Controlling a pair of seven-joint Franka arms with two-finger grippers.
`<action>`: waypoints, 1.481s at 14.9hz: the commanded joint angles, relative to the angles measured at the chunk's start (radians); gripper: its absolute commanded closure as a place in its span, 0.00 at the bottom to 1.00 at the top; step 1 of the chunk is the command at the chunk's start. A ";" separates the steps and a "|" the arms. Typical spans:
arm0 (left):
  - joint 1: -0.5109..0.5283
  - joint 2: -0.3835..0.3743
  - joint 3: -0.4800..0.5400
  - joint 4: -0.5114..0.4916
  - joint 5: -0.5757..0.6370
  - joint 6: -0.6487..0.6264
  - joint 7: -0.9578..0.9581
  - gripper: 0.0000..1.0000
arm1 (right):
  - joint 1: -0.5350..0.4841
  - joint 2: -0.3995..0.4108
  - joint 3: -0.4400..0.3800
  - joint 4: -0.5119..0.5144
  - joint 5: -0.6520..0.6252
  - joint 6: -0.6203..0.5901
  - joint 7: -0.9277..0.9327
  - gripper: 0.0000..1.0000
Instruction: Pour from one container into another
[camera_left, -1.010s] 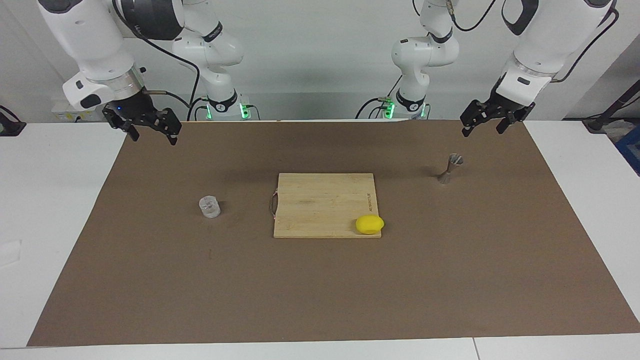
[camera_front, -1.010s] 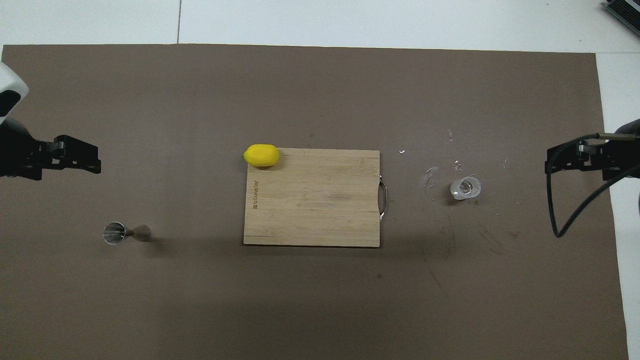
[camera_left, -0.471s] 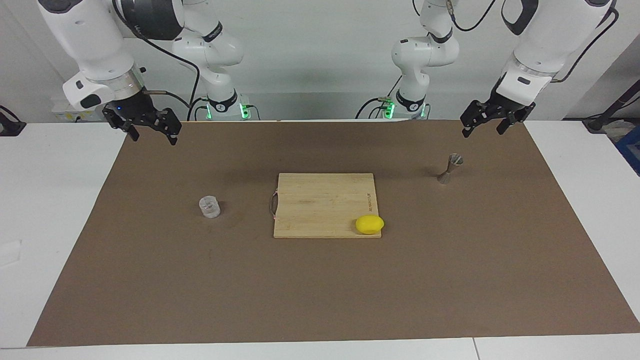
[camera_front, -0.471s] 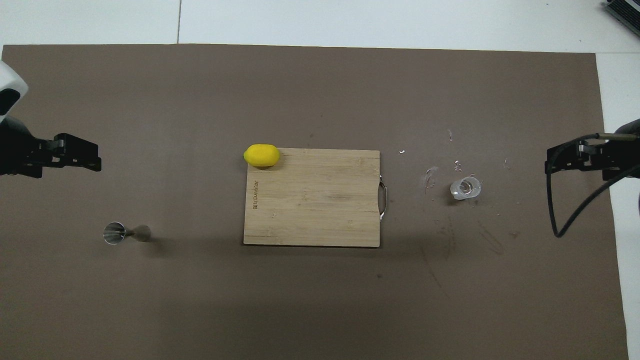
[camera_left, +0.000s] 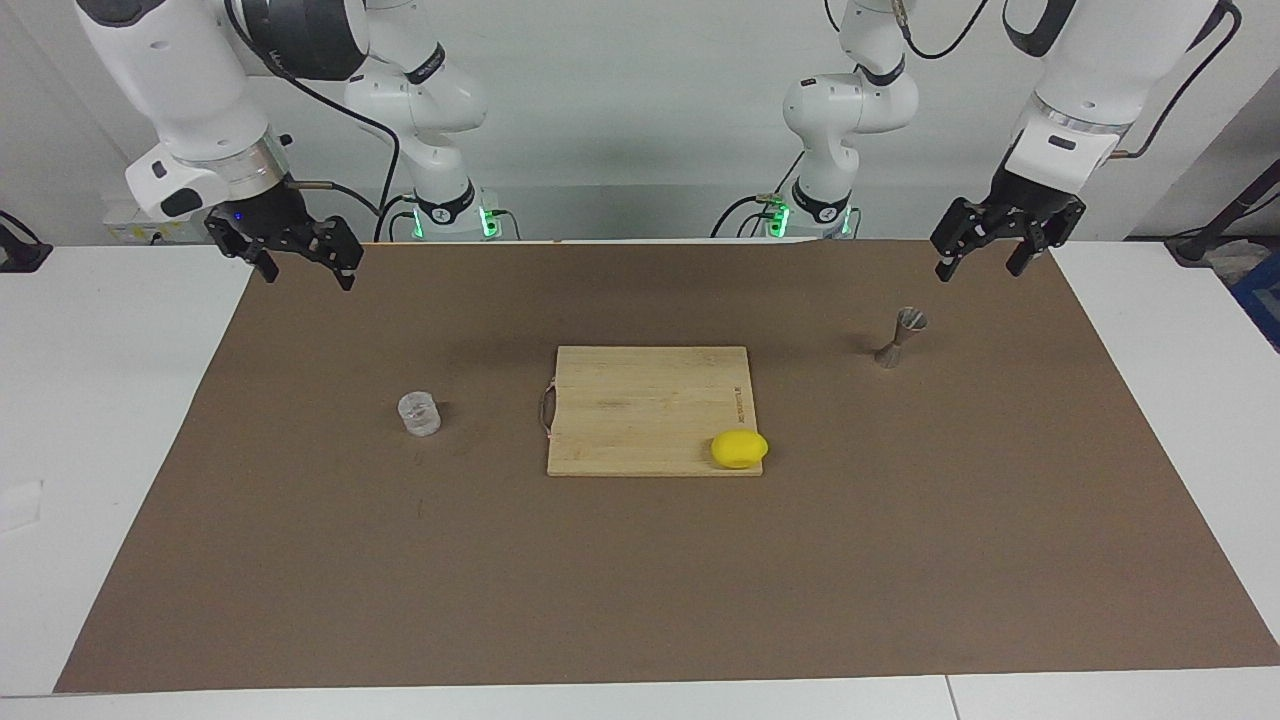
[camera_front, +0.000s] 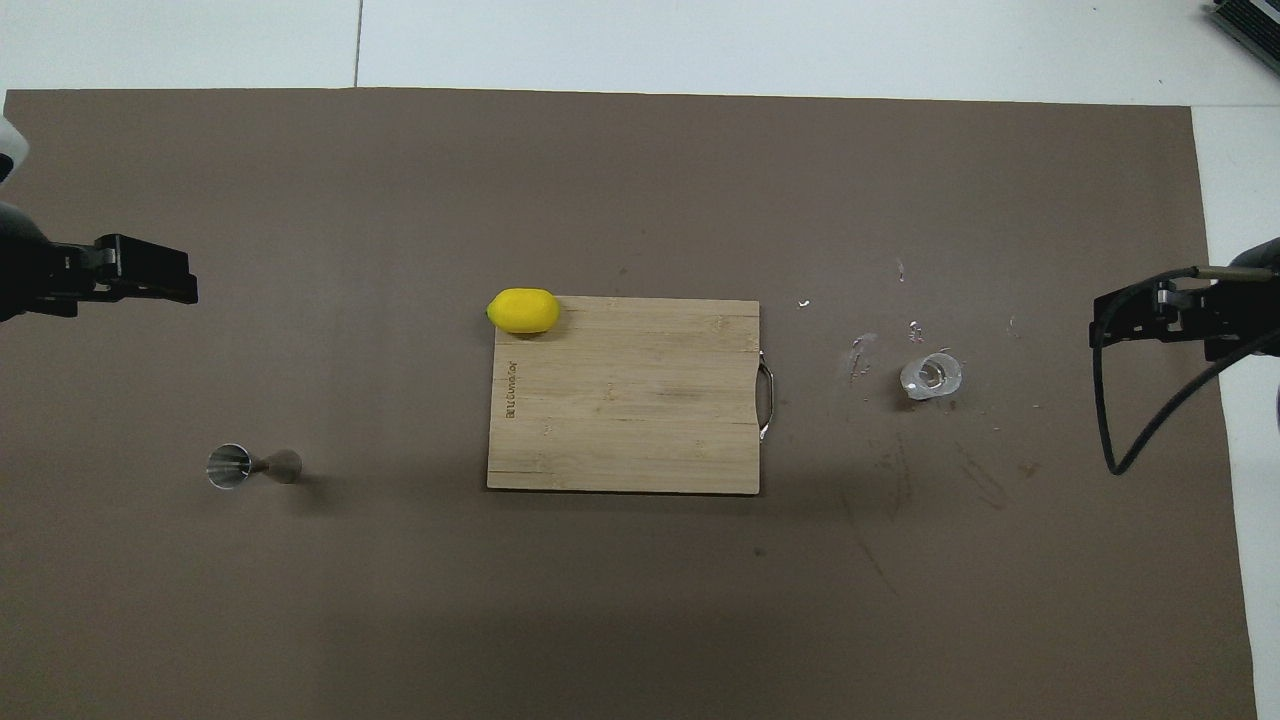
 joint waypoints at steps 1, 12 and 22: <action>-0.037 -0.031 0.007 -0.045 0.008 -0.006 -0.006 0.00 | -0.014 -0.009 0.009 -0.005 0.002 -0.009 -0.018 0.00; -0.031 -0.043 0.017 -0.060 -0.043 -0.043 0.085 0.00 | -0.014 -0.009 0.008 -0.005 0.002 -0.009 -0.018 0.00; 0.289 -0.001 0.024 -0.263 -0.437 -0.003 1.100 0.00 | -0.014 -0.009 0.009 -0.005 0.002 -0.009 -0.018 0.00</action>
